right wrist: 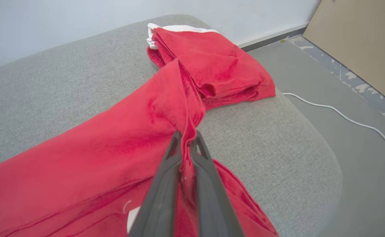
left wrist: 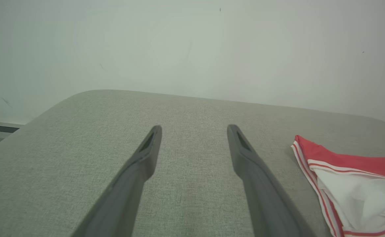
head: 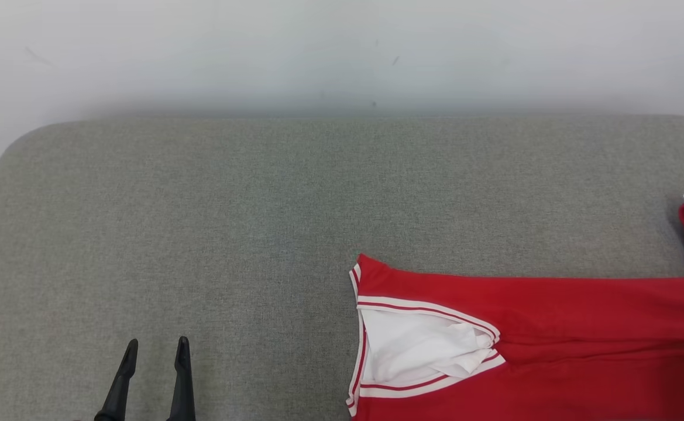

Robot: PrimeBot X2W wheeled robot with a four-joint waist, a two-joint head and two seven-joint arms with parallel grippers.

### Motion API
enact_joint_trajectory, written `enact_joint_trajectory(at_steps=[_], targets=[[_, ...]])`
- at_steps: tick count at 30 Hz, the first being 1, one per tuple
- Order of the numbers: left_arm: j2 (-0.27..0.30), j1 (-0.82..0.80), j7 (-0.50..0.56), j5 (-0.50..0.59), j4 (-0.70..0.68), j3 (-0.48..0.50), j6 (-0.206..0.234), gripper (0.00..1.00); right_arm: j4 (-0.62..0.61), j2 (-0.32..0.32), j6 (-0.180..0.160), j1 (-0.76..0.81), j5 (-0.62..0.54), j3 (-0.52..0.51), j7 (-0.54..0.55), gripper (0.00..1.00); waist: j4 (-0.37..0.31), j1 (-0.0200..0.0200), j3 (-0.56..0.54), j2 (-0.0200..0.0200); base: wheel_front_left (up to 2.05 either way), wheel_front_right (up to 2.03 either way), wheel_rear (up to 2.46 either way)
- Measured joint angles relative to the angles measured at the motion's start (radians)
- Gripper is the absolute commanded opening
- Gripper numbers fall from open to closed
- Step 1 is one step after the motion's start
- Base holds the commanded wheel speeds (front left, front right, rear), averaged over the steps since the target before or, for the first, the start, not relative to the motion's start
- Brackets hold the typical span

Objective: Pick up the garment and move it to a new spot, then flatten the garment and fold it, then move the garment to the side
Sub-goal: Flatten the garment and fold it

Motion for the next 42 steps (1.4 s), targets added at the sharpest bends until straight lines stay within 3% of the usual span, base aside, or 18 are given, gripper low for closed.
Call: enact_joint_trajectory(at_steps=[4,8,21,32,42], targets=[[0.0,0.002,0.0,-0.001,0.001,-0.002,0.0,1.0,-0.023,0.002,0.0,0.008,-0.005,0.011,0.009,0.0,-0.003,0.0,-0.008,0.0,0.0,0.0,0.0],[-0.001,0.006,0.0,-0.002,0.003,-0.005,0.0,1.0,-0.056,0.026,0.0,0.031,0.008,0.088,0.026,0.0,-0.002,-0.0001,-0.016,0.0,0.0,0.0,0.0],[-0.001,0.009,0.0,-0.01,0.011,-0.005,0.0,1.0,-0.117,0.071,0.0,0.056,0.135,0.517,0.073,0.0,0.016,0.0,-0.019,0.0,0.0,0.0,0.0],[-0.001,0.0,0.0,-0.014,0.016,-0.012,0.0,1.0,-0.003,0.076,0.0,-0.06,0.22,0.791,0.072,0.0,0.036,-0.0001,-0.015,0.0,0.0,0.0,0.0],[-0.002,-0.003,0.0,-0.027,0.028,-0.025,0.0,1.0,0.14,0.077,0.0,-0.131,0.292,0.898,0.044,0.0,0.08,-0.0001,-0.008,0.0,0.0,0.0,0.0]])
